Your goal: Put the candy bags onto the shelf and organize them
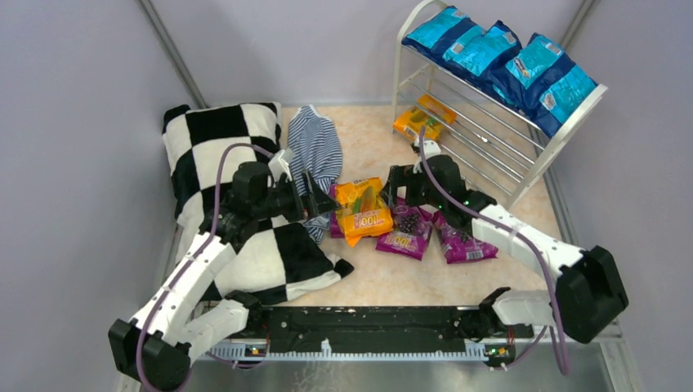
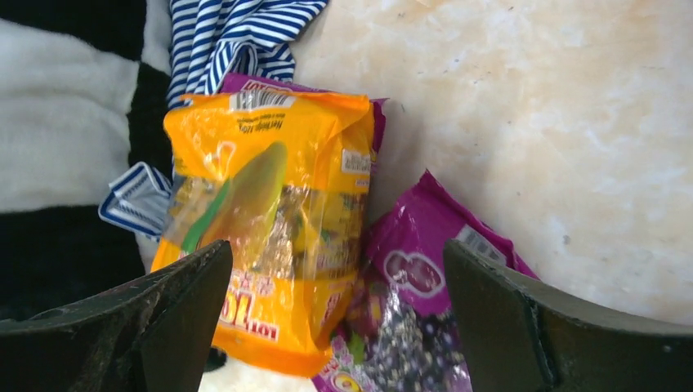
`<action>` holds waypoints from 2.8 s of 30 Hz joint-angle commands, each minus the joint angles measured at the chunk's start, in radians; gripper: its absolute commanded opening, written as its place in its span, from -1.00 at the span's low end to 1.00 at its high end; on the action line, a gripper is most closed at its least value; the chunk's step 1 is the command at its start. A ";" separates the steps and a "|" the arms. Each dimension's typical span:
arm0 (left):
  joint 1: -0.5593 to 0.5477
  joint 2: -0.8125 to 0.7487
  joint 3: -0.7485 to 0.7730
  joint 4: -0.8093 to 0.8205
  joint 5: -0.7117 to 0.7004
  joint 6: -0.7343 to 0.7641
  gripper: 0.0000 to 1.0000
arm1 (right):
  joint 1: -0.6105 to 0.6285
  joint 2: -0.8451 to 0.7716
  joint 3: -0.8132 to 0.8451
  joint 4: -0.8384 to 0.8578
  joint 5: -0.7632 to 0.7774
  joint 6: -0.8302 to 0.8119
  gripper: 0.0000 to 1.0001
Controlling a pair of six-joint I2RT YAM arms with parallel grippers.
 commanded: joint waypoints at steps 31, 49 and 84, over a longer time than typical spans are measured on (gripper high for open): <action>-0.301 0.340 -0.098 0.257 -0.291 -0.146 -0.45 | 0.067 -0.175 -0.159 0.104 -0.175 -0.205 0.87; -0.272 0.238 0.034 0.161 -0.239 0.006 -1.00 | 0.394 -0.267 -0.339 0.412 -0.082 -1.133 0.97; -0.161 0.210 0.125 0.130 -0.024 0.091 -0.72 | 0.392 0.225 -0.340 1.078 0.094 -1.273 0.02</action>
